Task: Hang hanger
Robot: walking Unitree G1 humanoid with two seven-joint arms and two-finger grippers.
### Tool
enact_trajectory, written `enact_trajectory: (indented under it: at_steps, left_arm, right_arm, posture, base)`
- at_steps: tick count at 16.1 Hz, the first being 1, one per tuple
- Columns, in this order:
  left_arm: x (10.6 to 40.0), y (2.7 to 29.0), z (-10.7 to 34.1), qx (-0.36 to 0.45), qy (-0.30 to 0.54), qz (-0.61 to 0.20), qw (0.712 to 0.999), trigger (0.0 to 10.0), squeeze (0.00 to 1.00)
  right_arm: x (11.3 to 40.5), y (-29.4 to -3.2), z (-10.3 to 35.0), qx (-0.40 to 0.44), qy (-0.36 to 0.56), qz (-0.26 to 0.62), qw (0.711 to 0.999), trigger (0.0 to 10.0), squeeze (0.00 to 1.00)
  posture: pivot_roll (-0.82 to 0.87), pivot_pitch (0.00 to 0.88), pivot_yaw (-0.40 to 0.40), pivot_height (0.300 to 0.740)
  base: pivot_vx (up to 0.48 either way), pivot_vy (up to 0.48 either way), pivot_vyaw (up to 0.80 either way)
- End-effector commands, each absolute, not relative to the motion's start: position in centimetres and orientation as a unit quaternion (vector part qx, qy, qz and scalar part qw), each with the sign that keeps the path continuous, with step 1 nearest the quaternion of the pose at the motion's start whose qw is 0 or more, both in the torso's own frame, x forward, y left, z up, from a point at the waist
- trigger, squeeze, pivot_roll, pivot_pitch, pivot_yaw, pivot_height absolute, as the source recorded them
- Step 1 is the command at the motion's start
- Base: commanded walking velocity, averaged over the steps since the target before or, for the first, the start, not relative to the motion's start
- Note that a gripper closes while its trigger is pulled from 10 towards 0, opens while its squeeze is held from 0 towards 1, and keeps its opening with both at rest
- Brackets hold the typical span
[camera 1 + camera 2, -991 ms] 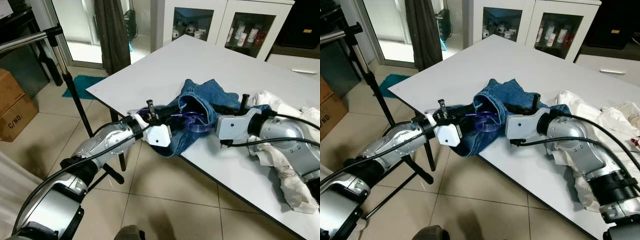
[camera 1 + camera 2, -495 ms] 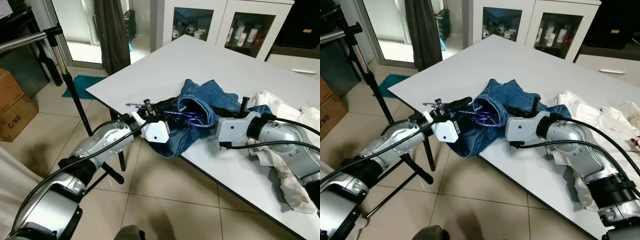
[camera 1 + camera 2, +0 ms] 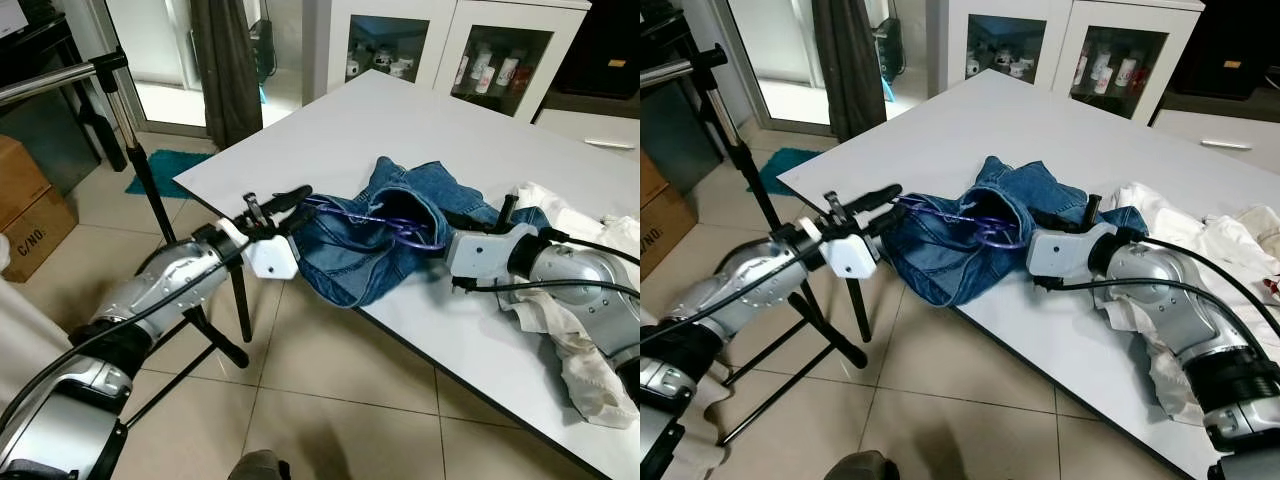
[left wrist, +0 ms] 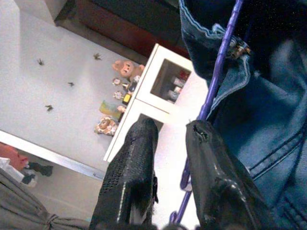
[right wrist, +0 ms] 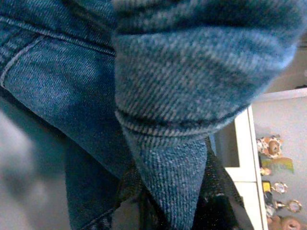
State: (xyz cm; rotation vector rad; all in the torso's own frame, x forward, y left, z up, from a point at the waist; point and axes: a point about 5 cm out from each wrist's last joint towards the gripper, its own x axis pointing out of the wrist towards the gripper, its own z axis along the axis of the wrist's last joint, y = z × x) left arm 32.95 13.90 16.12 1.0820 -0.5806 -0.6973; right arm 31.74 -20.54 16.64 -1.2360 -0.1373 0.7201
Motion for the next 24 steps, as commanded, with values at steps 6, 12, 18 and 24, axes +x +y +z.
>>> enact_trajectory:
  at_steps: [6, 12, 18, 24]
  left_arm:
    - [33.4, 17.2, 16.9, 0.321, -0.229, -0.223, 0.892, 10.0, 0.0]
    - [33.7, 18.1, 15.7, 0.175, -0.17, -0.22, 0.944, 10.0, 0.0]
    - [33.2, 18.9, 12.0, 0.087, -0.053, -0.252, 0.962, 10.0, 1.0]
    - [32.8, 17.8, 10.5, 0.07, -0.005, -0.301, 0.951, 10.0, 0.0]
  right_arm:
    - [32.1, -21.6, 18.4, -0.518, -0.095, 0.284, 0.802, 0.0, 0.0]
    - [31.8, -21.9, 18.1, -0.501, -0.099, 0.277, 0.814, 0.0, 0.0]
    - [31.2, -21.4, 18.3, -0.484, -0.132, 0.276, 0.82, 0.0, 0.0]
    - [30.9, -20.6, 18.7, -0.471, -0.16, 0.284, 0.82, 0.0, 0.0]
  posture:
    - [0.19, 0.0, -0.014, 0.74]
    - [0.19, 0.0, -0.007, 0.74]
    - [0.18, 0.0, 0.004, 0.74]
    - [0.19, 0.0, 0.003, 0.74]
  base:
    - [0.0, 0.0, 0.0]
    - [0.0, 0.0, 0.0]
    - [0.0, 0.0, 0.0]
    - [0.0, 0.0, 0.0]
